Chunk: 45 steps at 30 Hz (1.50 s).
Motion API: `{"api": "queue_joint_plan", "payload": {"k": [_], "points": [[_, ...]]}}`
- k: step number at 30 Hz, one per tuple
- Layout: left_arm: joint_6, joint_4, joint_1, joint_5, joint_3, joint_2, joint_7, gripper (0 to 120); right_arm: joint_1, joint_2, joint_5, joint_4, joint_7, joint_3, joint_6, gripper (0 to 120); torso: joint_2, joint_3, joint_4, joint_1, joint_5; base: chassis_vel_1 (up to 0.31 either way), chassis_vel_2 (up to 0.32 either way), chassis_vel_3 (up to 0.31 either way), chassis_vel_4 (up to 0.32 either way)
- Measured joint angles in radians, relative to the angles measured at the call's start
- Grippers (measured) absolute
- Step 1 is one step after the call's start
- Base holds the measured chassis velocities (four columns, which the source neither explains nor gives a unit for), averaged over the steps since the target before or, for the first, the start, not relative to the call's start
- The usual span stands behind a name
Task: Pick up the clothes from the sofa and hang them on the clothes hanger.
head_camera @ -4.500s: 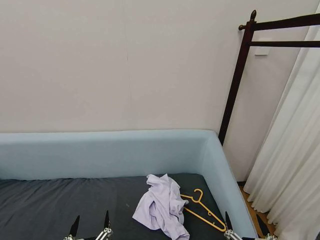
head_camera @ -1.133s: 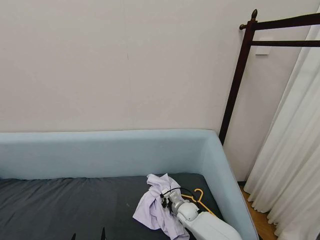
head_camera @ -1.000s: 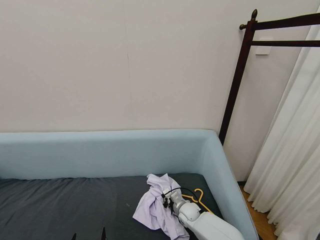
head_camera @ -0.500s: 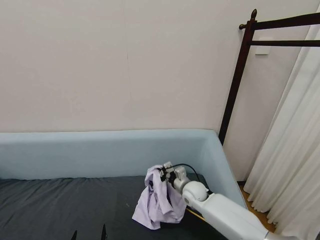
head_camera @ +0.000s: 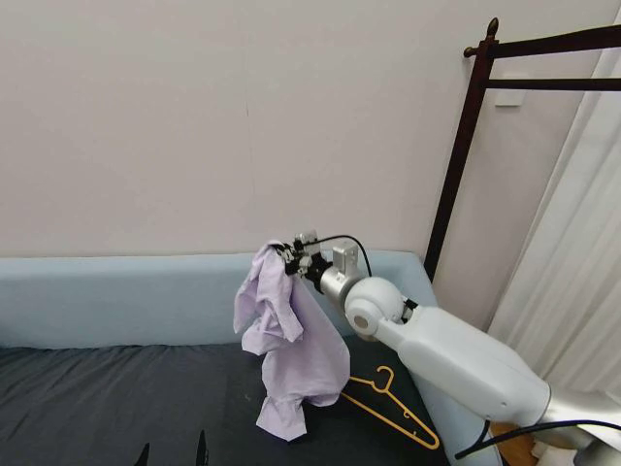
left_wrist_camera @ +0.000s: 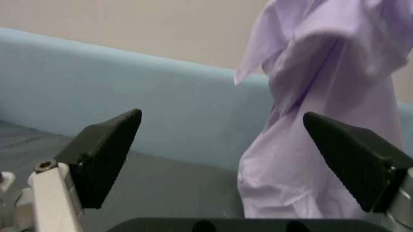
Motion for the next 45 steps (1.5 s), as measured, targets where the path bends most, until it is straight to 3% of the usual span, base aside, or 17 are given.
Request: {"api": "queue_joint_plan", "payload": {"k": [6,12,16,17,18,20,21,24,25,27,30,33,41,42,45], "points": [[-0.006,-0.007,0.003,0.0,-0.002,-0.001,-0.001,99,0.074,0.001,0.169,0.105,0.078,0.036,-0.032,0,0.0,0.0,-0.0004,0.0,0.0,0.0,0.0,0.0,0.0],[-0.006,-0.006,0.001,0.001,0.0,-0.005,-0.002,99,0.04,-0.006,0.139,0.116,0.076,0.041,-0.012,0,0.0,0.0,0.0004,0.0,-0.0003,0.0,0.0,0.0,0.0],[-0.008,0.002,0.006,0.005,0.002,-0.012,-0.002,99,-0.202,-0.145,0.075,0.135,0.026,0.141,0.004,0,0.0,0.0,-0.0002,0.0,0.0005,0.0,0.0,0.0,0.0],[-0.008,0.002,0.006,0.005,0.002,-0.012,-0.002,99,-0.202,-0.145,0.075,0.135,0.026,0.141,0.004,0,0.0,0.0,-0.0002,0.0,0.0005,0.0,0.0,0.0,0.0],[-0.009,0.006,0.007,0.006,0.002,-0.013,-0.002,99,-0.349,-0.211,0.027,0.14,-0.023,0.202,0.013,0,0.0,0.0,-0.0011,0.0,0.0006,0.0,0.0,0.0,0.0],[-0.009,0.013,0.009,0.009,0.002,-0.014,-0.002,99,-0.591,-0.271,-0.074,0.09,-0.115,0.28,0.043,0,0.0,0.0,-0.0017,0.0,0.001,0.0,0.0,0.0,0.0],[-0.009,0.013,0.009,0.009,0.002,-0.014,-0.002,99,-0.591,-0.271,-0.074,0.09,-0.115,0.28,0.043,0,0.0,0.0,-0.0017,0.0,0.001,0.0,0.0,0.0,0.0],[-0.001,0.021,0.009,0.018,0.007,-0.012,-0.002,99,-0.814,-0.247,-0.23,-0.086,-0.219,0.34,0.118,0,0.0,0.0,-0.0008,0.0,0.0005,0.0,0.0,0.0,0.0],[-0.001,0.021,0.009,0.018,0.007,-0.012,-0.002,99,-0.814,-0.247,-0.23,-0.086,-0.219,0.34,0.118,0,0.0,0.0,-0.0008,0.0,0.0005,0.0,0.0,0.0,0.0],[0.008,0.021,0.008,0.025,0.01,-0.011,-0.001,99,-0.872,-0.2,-0.316,-0.219,-0.257,0.347,0.178,0,0.0,0.0,-0.0007,0.0,0.0009,0.0,0.0,0.0,0.0],[0.014,0.02,0.007,0.029,0.012,-0.01,0.0,99,-0.865,-0.15,-0.374,-0.334,-0.274,0.351,0.22,0,0.0,0.0,-0.0006,0.0,0.0007,0.0,0.0,0.0,0.0],[0.016,0.019,0.009,0.03,0.011,-0.009,0.0,99,-0.742,-0.112,-0.429,-0.441,-0.282,0.32,0.252,0,0.0,0.0,0.0002,0.0,-0.0002,0.0,0.0,0.0,0.0],[0.015,0.032,0.008,0.021,0.009,-0.01,0.0,99,-0.537,-0.048,-0.467,-0.547,-0.292,0.231,0.302,0,0.0,0.0,-0.0001,0.0,-0.0002,0.0,0.0,0.0,0.0],[0.015,0.033,0.006,0.017,0.008,-0.01,-0.001,99,-0.443,-0.003,-0.477,-0.619,-0.301,0.213,0.329,0,0.0,0.0,0.0002,0.0,-0.0001,0.0,0.0,0.0,0.0],[0.015,0.035,0.004,0.015,0.008,-0.007,-0.001,99,-0.36,0.039,-0.487,-0.711,-0.311,0.189,0.357,0,0.0,0.0,0.0002,0.0,-0.0006,0.0,0.0,0.0,0.0]]}}
